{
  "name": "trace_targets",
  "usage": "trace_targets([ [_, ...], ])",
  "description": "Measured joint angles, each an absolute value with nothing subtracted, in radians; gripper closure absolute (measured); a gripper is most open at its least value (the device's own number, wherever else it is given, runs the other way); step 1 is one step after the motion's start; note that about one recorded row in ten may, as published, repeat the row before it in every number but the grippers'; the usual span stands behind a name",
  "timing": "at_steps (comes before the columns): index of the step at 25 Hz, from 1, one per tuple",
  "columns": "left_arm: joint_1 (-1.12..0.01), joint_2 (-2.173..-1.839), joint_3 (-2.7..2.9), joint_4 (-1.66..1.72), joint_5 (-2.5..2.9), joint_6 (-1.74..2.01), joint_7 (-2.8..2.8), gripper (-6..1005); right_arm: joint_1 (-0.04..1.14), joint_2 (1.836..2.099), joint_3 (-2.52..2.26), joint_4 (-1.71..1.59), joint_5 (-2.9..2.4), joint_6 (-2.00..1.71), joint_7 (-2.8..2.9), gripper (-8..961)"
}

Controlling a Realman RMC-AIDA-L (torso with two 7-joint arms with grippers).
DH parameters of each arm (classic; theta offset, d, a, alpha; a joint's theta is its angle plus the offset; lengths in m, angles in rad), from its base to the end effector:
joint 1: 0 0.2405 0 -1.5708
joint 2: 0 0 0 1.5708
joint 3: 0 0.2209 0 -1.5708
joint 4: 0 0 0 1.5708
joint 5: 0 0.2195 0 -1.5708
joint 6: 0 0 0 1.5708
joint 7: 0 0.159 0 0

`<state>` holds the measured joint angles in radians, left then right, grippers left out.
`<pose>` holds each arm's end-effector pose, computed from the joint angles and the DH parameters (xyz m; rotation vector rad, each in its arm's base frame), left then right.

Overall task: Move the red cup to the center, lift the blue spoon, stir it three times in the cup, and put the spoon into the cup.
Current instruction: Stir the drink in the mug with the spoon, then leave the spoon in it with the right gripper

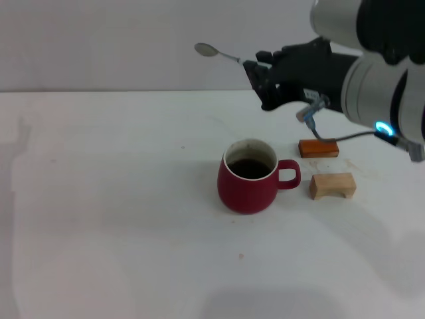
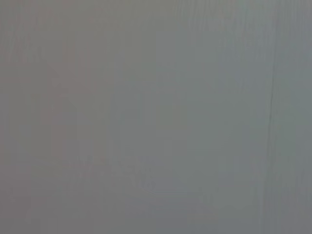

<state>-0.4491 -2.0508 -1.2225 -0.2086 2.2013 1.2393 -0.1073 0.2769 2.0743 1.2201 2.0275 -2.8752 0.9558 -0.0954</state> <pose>-0.3248 0.3516 0.0824 -1.1142 -0.5481 -0.7784 0.0143 0.3185 0.0171 -2.2588 0.4379 0.2704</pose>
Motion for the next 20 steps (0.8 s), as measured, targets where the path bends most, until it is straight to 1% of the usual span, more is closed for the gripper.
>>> trace_targets([
  [3, -0.453, -2.051, -1.223, -0.209, 2.201, 1.239, -0.107, 136, 0.326, 2.074, 1.249, 2.021, -2.873, 0.997, -0.095, 815],
  [5, -0.458, -2.051, -1.228, -0.209, 2.202, 1.239, -0.107, 136, 0.415, 2.074, 1.299, 1.985, -2.87, 1.078, -0.096, 815],
  [6, -0.458, -2.051, -1.228, -0.209, 2.202, 1.239, -0.107, 136, 0.415, 2.074, 1.299, 1.985, -2.87, 1.078, -0.096, 815],
  [9, -0.46, -2.052, -1.232, -0.209, 2.203, 1.239, -0.107, 136, 0.481, 2.072, 1.333, 1.955, -2.869, 1.135, -0.101, 815],
  [10, -0.461, -2.052, -1.233, -0.209, 2.204, 1.239, -0.107, 136, 0.481, 2.072, 1.333, 1.955, -2.869, 1.135, -0.101, 815],
  [11, -0.465, -2.052, -1.234, -0.208, 2.203, 1.239, -0.107, 137, 0.527, 2.071, 1.36, 1.934, -2.866, 1.179, -0.109, 815],
  [13, -0.467, -2.052, -1.235, -0.208, 2.203, 1.239, -0.107, 137, 0.549, 2.071, 1.377, 1.923, -2.858, 1.201, -0.118, 815],
  [14, -0.47, -2.052, -1.24, -0.206, 2.203, 1.239, -0.107, 137, 0.589, 2.071, 1.411, 1.899, -2.826, 1.238, -0.141, 815],
  [15, -0.47, -2.052, -1.24, -0.206, 2.203, 1.239, -0.107, 137, 0.589, 2.071, 1.411, 1.899, -2.826, 1.238, -0.141, 815],
  [16, -0.472, -2.052, -1.244, -0.206, 2.203, 1.237, -0.107, 137, 0.634, 2.071, 1.458, 1.868, -2.779, 1.276, -0.162, 815],
  [17, -0.473, -2.052, -1.248, -0.206, 2.203, 1.233, -0.106, 137, 0.653, 2.071, 1.478, 1.851, -2.763, 1.293, -0.169, 815],
  [20, -0.475, -2.052, -1.248, -0.205, 2.203, 1.228, -0.106, 137, 0.684, 2.07, 1.501, 1.833, -2.752, 1.316, -0.177, 815],
])
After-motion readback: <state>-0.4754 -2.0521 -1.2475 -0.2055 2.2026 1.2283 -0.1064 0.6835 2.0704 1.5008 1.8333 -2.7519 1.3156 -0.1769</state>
